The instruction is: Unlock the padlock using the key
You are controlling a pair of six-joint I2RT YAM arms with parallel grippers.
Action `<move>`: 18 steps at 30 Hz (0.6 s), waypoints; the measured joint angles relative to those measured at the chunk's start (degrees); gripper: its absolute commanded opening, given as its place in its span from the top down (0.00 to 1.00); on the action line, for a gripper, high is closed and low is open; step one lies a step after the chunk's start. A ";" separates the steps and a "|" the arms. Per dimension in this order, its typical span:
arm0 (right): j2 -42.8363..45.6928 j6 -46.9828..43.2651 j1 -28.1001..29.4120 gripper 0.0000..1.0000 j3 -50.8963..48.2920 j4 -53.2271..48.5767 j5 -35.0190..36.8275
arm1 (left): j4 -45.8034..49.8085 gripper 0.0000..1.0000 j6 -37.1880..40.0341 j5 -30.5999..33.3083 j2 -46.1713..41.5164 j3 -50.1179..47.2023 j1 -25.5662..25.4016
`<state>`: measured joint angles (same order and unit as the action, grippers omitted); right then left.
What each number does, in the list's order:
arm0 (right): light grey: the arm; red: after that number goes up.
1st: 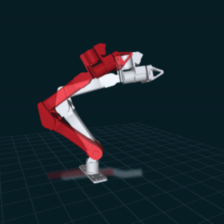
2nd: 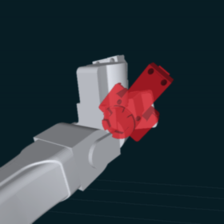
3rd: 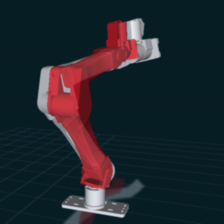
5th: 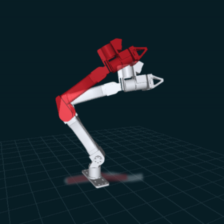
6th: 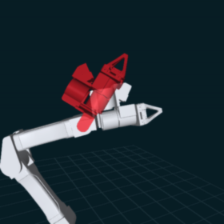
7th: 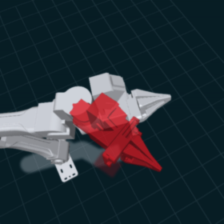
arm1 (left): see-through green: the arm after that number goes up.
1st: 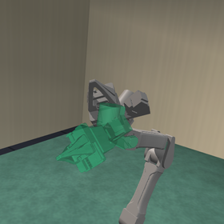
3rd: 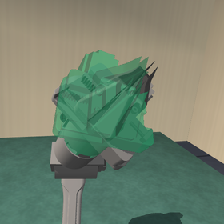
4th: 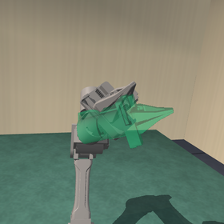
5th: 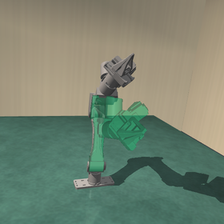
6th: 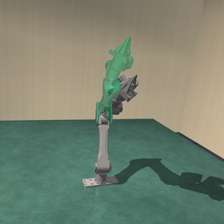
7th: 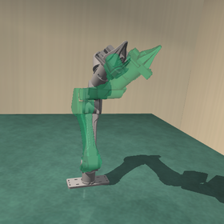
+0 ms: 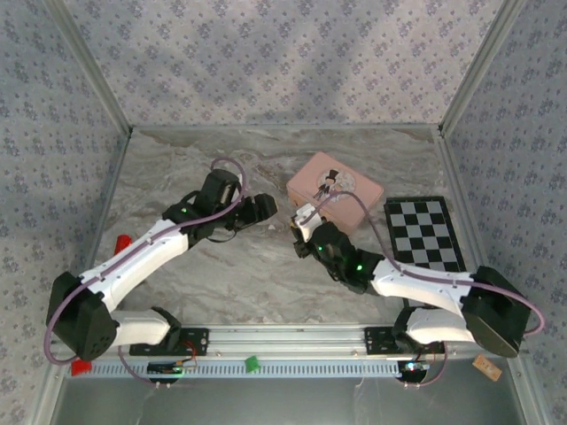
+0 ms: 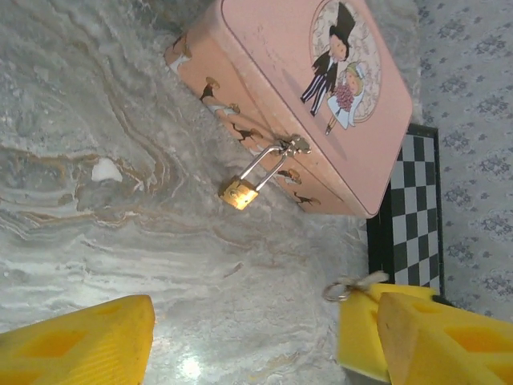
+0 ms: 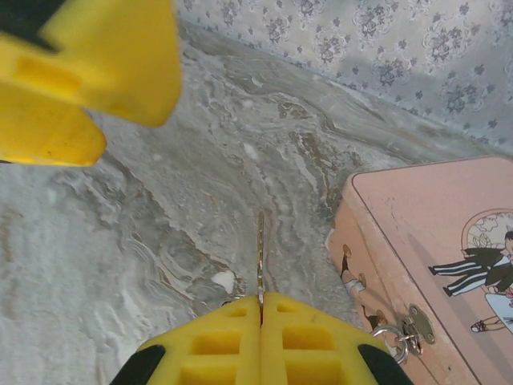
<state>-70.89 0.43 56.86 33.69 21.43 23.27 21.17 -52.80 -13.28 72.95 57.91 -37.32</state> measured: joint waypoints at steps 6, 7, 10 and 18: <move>-5.75 -5.60 2.08 1.00 0.11 5.25 4.17 | 0.33 0.43 -6.38 2.03 0.70 0.33 -0.72; -6.45 -6.14 2.29 1.00 0.31 5.86 4.52 | 0.33 0.44 -7.17 2.38 0.70 0.33 -0.72; -7.76 -7.58 3.21 1.00 0.96 7.41 5.31 | 0.26 0.46 -8.83 3.06 0.79 0.33 -0.72; -11.69 -9.84 5.88 1.00 2.69 11.21 6.38 | 0.00 0.59 -10.45 3.19 3.32 0.46 -0.72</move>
<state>-82.59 -9.41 62.74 36.38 32.64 29.65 21.17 -63.24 -10.09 76.27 58.37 -38.04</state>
